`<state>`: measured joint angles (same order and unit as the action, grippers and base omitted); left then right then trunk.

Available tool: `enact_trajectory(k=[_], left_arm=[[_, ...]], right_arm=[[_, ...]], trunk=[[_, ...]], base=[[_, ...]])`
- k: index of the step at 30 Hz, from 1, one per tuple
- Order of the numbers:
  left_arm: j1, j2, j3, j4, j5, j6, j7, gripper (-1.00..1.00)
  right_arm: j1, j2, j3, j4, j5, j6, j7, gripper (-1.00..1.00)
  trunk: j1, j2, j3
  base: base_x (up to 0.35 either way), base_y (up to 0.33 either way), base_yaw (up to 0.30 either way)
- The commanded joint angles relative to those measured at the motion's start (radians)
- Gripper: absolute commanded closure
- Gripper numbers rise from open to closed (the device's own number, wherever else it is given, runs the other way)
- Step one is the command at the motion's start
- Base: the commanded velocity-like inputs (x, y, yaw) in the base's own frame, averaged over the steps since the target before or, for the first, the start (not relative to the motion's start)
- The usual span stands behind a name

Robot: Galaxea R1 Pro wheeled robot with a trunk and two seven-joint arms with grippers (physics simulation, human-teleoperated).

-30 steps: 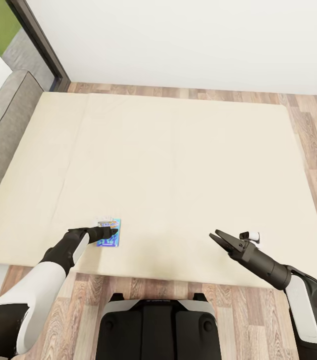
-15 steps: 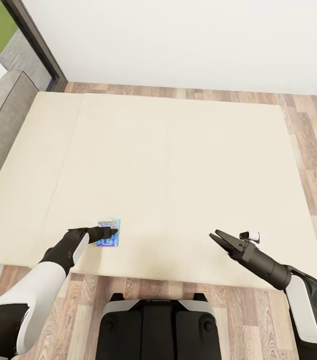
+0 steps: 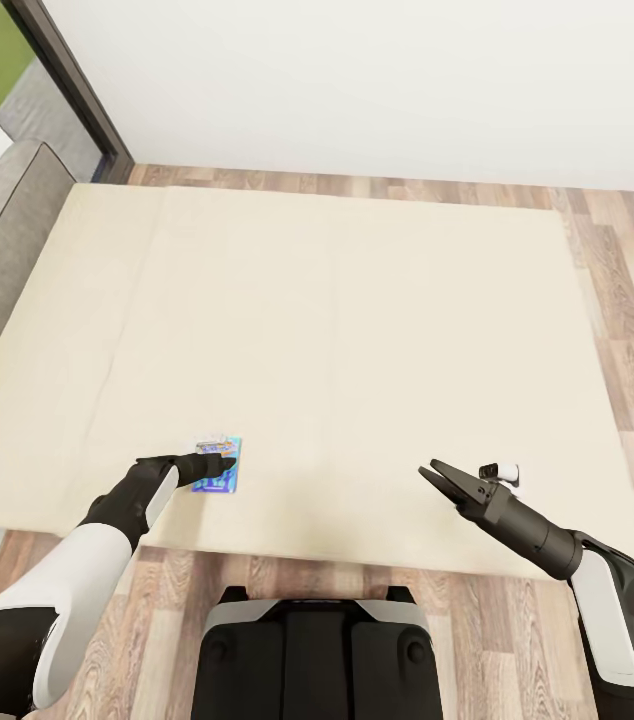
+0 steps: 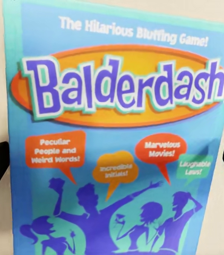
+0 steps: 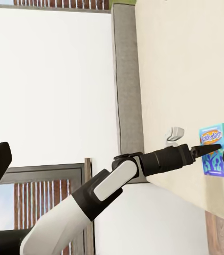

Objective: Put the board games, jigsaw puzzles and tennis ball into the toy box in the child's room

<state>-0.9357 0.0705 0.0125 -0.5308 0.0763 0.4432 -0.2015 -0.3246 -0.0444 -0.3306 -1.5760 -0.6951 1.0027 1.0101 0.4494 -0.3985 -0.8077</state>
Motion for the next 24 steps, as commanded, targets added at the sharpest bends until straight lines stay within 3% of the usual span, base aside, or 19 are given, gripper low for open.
enact_trajectory(k=[1, 24], left_arm=[[0.0, 0.0, 0.001, -0.001, 0.008, 0.008, -0.001, -1.0], [0.0, 0.0, 0.0, -0.001, 0.008, 0.008, -0.002, -1.0]], right_arm=[[-0.001, 0.0, -0.001, 0.0, 0.002, 0.004, 0.004, -1.0], [-0.001, 0.0, -0.001, 0.001, 0.002, 0.004, 0.004, -1.0]], trunk=[[0.001, -0.002, -0.001], [0.001, -0.002, -0.001]], base=[[0.0, -0.169, 0.0], [0.0, -0.245, 0.0]])
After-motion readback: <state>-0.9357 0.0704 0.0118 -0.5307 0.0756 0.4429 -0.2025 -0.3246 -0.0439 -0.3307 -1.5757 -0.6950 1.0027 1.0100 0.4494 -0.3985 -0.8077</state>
